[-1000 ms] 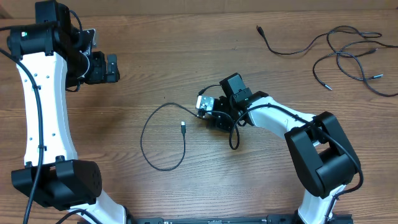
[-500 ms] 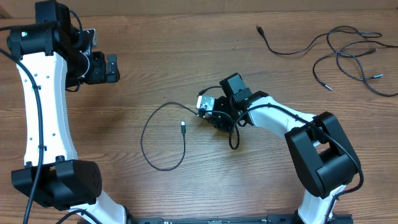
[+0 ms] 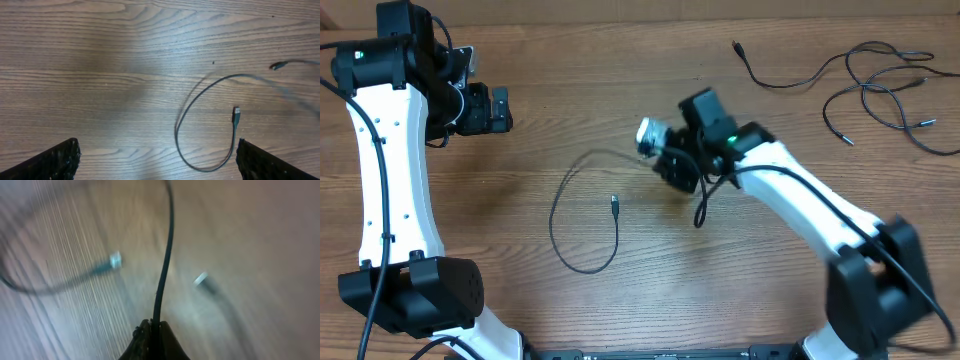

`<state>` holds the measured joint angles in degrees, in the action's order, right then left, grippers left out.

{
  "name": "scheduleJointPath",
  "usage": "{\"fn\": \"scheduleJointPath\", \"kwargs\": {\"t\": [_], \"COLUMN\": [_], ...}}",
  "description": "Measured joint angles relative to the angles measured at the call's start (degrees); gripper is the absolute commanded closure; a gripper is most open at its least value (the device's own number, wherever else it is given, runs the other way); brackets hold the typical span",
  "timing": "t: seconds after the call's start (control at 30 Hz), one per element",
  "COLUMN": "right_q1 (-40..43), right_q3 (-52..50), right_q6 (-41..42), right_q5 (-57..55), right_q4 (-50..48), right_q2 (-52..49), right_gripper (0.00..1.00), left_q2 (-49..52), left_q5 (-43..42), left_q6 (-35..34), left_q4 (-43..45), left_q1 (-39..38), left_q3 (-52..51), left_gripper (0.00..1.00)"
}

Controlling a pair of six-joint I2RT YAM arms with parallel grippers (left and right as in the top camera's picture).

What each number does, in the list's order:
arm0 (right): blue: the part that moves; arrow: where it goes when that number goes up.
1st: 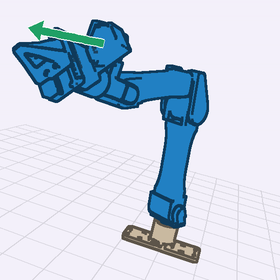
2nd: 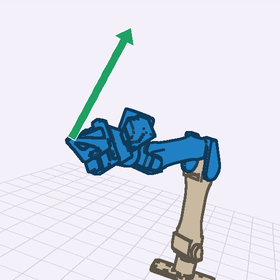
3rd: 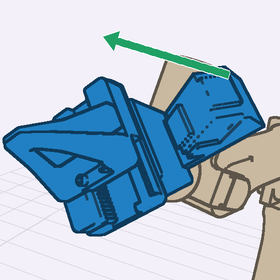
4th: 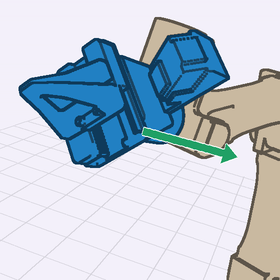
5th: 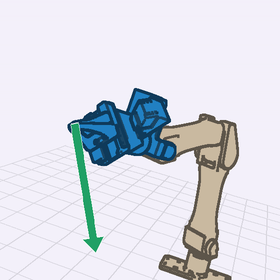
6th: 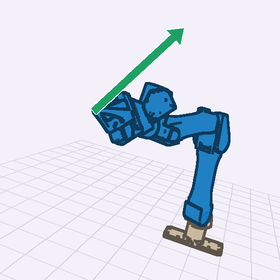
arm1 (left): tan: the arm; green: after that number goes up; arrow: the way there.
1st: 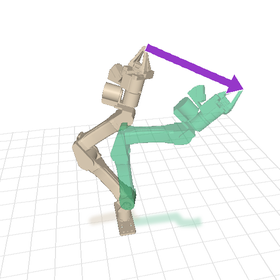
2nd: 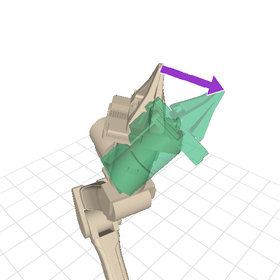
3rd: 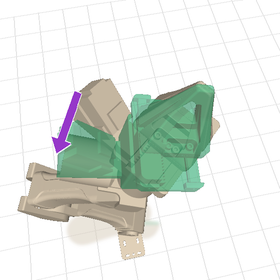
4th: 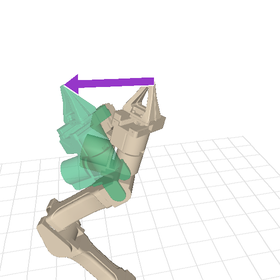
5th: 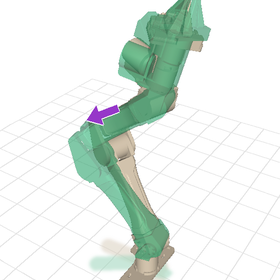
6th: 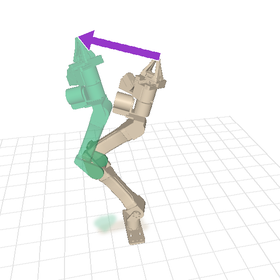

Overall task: Untangle cables
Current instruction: 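Lift the black cable and carry it toward the upper right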

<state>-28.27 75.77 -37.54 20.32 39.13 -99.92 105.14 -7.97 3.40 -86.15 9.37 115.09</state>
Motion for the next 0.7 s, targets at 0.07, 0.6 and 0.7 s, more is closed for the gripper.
{"fn": "scheduleJointPath", "kwargs": {"t": [0.07, 0.6, 0.7], "right_q1": [0.0, 4.0, 7.1], "right_q3": [2.4, 10.5, 10.5], "right_q6": [3.0, 26.2, 30.3], "right_q5": [0.0, -5.9, -7.8], "right_q4": [1.4, 10.5, 13.2], "right_q2": [3.4, 25.3, 28.4], "right_gripper": [0.96, 0.96, 0.96], "left_q2": [0.0, 0.0, 0.0], "left_q5": [0.0, 0.0, 0.0], "left_q6": [0.0, 0.0, 0.0], "left_q4": [0.0, 0.0, 0.0], "left_q1": [0.0, 0.0, 0.0], "left_q3": [0.0, 0.0, 0.0], "left_gripper": [0.0, 0.0, 0.01]}}
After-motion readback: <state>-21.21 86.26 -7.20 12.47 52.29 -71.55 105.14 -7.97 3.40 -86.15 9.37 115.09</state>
